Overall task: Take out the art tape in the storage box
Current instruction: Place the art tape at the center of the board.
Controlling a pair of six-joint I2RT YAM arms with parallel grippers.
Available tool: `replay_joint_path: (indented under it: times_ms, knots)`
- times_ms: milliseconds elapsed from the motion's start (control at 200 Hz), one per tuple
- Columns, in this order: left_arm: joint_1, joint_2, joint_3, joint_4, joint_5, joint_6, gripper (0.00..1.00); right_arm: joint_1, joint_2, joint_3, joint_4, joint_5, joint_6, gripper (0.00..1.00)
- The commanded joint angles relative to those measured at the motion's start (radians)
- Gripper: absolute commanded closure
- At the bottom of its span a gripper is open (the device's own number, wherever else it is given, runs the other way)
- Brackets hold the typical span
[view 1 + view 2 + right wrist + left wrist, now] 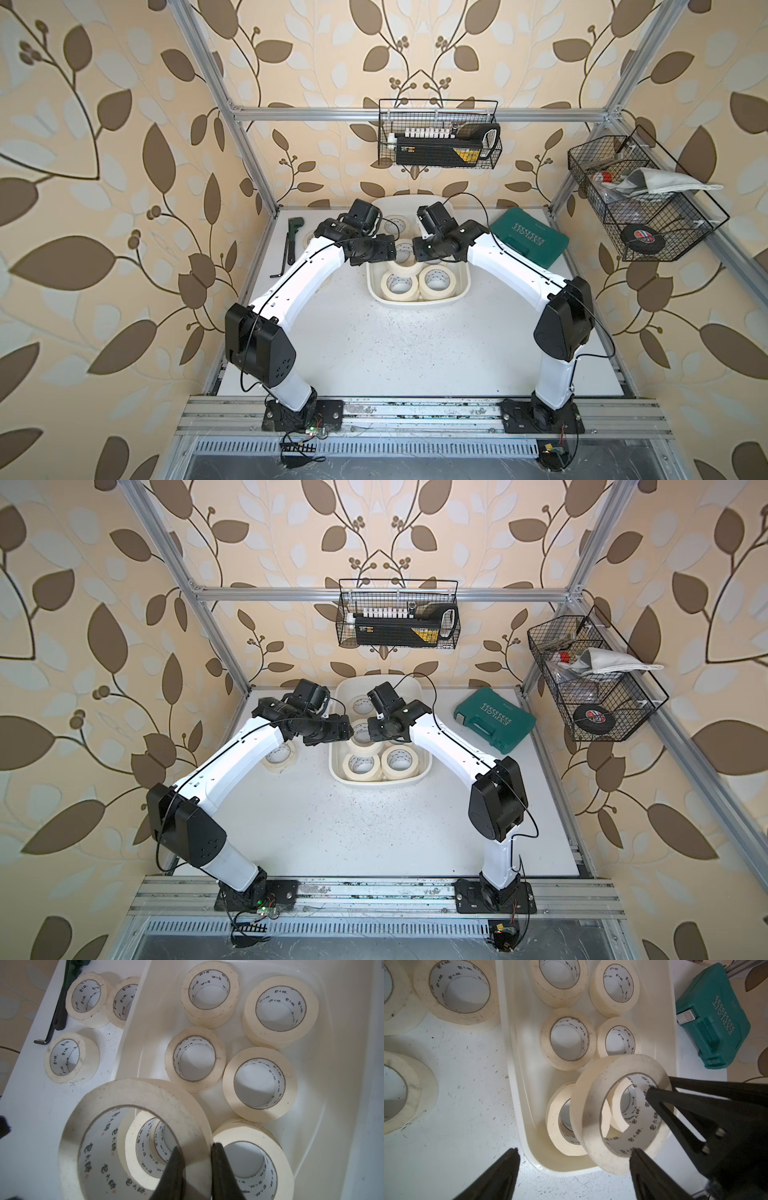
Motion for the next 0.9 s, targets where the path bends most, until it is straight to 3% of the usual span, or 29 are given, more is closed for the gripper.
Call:
replay_joint_path:
  times_ms: [0, 190, 325, 480, 895]
  knots:
    - [-0.017, 0.033, 0.056, -0.018, -0.027, 0.011, 0.16, 0.011, -0.053, -0.014, 0.014, 0.000, 0.031, 0.93]
    - [-0.032, 0.105, 0.107, -0.048, -0.033, 0.021, 0.31, 0.022, -0.074, -0.035, 0.014, 0.011, 0.035, 0.93]
    - [-0.033, 0.136, 0.131, -0.069, -0.024, 0.021, 0.54, 0.023, -0.088, -0.046, 0.008, 0.007, 0.034, 0.92]
    - [-0.033, 0.135, 0.122, -0.054, -0.008, 0.003, 0.79, 0.024, -0.103, -0.067, 0.008, 0.000, 0.036, 0.81]
    - [-0.033, 0.113, 0.128, -0.064, -0.031, -0.001, 0.93, 0.011, -0.187, -0.088, 0.032, -0.121, 0.059, 0.44]
